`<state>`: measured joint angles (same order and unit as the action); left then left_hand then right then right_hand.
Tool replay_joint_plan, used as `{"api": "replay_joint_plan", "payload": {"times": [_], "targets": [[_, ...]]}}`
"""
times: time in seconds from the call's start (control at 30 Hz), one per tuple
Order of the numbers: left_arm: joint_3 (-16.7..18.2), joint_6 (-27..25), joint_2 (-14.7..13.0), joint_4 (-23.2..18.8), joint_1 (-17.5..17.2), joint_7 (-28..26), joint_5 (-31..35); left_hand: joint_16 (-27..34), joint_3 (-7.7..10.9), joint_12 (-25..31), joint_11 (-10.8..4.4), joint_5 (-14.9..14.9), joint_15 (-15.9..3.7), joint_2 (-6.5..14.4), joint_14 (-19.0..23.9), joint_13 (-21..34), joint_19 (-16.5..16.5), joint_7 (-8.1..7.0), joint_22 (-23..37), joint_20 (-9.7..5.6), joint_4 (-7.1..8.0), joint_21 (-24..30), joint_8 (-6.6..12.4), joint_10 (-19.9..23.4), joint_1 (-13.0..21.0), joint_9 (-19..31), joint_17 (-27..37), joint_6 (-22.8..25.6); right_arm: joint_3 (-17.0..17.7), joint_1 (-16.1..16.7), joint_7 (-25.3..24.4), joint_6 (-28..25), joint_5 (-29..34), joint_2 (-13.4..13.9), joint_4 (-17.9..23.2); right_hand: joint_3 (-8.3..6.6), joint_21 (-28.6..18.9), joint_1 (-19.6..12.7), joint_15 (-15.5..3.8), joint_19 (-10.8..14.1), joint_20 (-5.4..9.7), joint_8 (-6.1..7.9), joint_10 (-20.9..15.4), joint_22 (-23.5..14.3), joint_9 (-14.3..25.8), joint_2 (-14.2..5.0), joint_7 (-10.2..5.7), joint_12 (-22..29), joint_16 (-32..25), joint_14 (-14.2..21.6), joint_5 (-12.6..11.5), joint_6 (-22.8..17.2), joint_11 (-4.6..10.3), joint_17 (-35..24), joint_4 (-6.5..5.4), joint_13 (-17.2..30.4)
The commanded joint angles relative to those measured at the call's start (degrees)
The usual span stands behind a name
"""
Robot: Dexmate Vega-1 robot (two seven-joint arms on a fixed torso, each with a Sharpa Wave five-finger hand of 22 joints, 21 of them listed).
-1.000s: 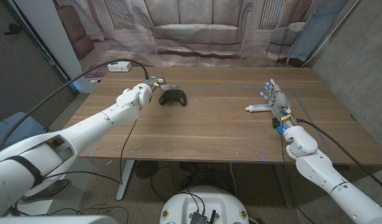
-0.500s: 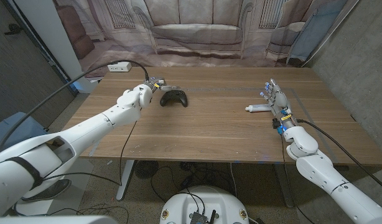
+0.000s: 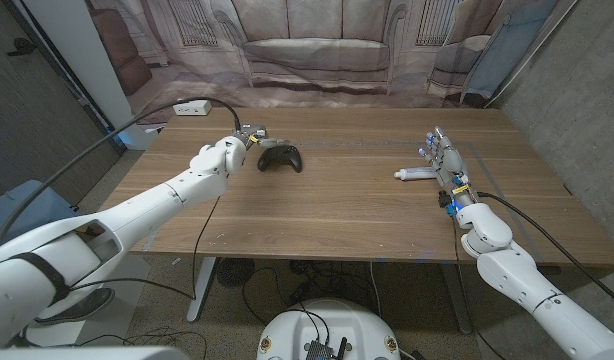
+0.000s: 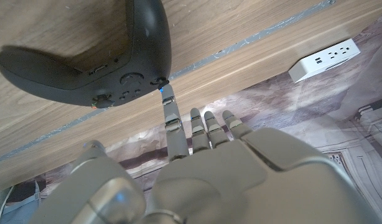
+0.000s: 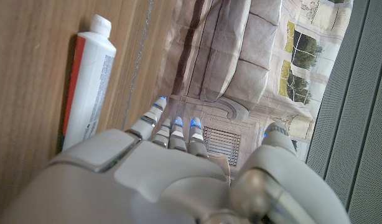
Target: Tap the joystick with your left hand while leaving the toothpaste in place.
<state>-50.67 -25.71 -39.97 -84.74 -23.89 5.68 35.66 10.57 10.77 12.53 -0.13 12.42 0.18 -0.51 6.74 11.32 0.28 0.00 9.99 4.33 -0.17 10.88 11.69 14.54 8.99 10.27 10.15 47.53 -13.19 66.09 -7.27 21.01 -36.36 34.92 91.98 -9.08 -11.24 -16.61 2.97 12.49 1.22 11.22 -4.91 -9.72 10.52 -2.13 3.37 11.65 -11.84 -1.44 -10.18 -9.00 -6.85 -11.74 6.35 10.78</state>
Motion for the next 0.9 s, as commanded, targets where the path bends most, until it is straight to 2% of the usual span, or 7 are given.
{"api": "replay_joint_plan", "payload": {"times": [0.03, 0.9], "targets": [[-0.4, -0.5, 0.2, -0.1, -0.1, 0.4, 0.8, 0.1, 0.01, 0.1, -0.61, 0.4, -0.49, 0.4, 0.3, 0.1, -0.2, 0.09, 0.3, -0.33, -0.29, 0.4, 0.18, 0.5, 0.2, 0.2, 0.1, 0.8, 0.2, 0.5, 0.2, 0.2, -0.2, 0.2, 0.1, 0.03, 0.2, 0.5, 0.68, 0.2, -0.37, -0.15, -0.4, -0.1, 0.1, -0.12, -0.21, -0.1, 0.0, 0.1, -0.3, -0.2, -0.32, -0.1, 0.32, 0.2], [1.9, -1.5, -0.6, -2.6, -1.5, -1.8, -0.4, 0.2, 0.01, 0.2, -0.16, 0.3, -0.37, 0.7, 0.6, 0.1, -0.1, 0.42, 0.3, -0.43, -0.58, 0.4, -0.37, 0.8, 0.6, 0.2, 0.1, 0.2, 0.7, 0.9, 0.3, 0.1, -0.3, 0.6, 0.7, 0.09, 0.2, 0.5, 0.67, 0.2, -0.37, -0.16, -0.4, -0.1, 0.2, -0.17, -0.23, -0.1, 0.0, 0.1, -0.3, -0.2, -0.24, -0.1, 0.38, 0.2]]}}
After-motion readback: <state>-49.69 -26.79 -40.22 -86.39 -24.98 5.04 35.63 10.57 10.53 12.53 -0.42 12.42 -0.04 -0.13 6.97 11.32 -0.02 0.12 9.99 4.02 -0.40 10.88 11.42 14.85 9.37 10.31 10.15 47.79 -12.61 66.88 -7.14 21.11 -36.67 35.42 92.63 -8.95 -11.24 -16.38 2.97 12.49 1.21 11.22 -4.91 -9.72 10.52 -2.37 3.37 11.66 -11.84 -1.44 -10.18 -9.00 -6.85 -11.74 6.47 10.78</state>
